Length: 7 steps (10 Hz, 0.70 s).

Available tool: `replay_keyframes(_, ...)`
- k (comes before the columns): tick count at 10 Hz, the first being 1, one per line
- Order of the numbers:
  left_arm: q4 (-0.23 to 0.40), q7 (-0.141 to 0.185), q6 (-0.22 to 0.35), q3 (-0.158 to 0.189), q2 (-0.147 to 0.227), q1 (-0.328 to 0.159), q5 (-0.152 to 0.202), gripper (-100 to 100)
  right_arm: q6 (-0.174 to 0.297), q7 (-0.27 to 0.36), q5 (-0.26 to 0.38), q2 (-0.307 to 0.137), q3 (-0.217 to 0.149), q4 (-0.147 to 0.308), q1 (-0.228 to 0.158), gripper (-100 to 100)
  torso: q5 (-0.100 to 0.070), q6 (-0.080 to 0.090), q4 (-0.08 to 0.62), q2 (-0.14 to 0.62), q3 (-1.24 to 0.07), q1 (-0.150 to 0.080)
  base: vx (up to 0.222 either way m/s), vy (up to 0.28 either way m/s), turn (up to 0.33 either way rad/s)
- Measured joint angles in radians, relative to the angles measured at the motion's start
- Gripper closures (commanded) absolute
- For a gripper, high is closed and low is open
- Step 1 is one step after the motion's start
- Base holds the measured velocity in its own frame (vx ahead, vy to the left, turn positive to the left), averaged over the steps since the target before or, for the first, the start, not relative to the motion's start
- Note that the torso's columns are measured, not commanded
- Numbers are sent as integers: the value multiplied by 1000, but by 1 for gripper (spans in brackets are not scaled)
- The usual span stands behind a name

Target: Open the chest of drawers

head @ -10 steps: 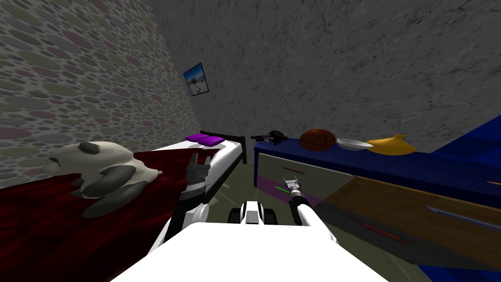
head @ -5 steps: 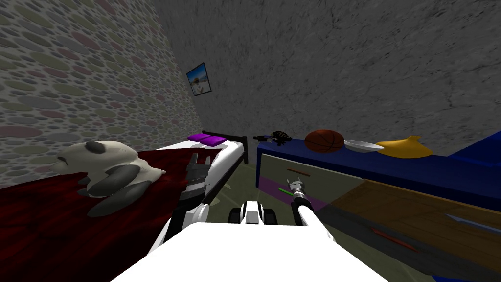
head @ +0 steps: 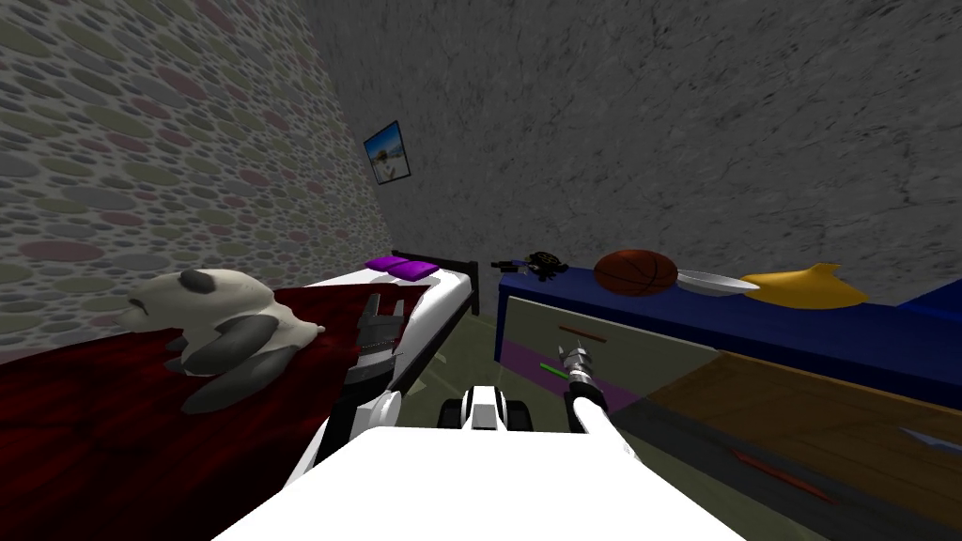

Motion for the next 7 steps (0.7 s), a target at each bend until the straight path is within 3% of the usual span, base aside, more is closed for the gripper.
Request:
replay_keyframes(5, 0, 0, 0, 0, 0, 0, 0, 0, 84, 27, 129, -24, 4, 75, -18, -100, 0, 0, 0, 0, 0, 0, 16, 41, 29)
replay_keyframes(7, 0, 0, 0, 0, 0, 0, 0, 0, 132, 31, 193, -44, 10, 133, -37, -100, 0, 0, 0, 0, 0, 1, 24, 51, 29)
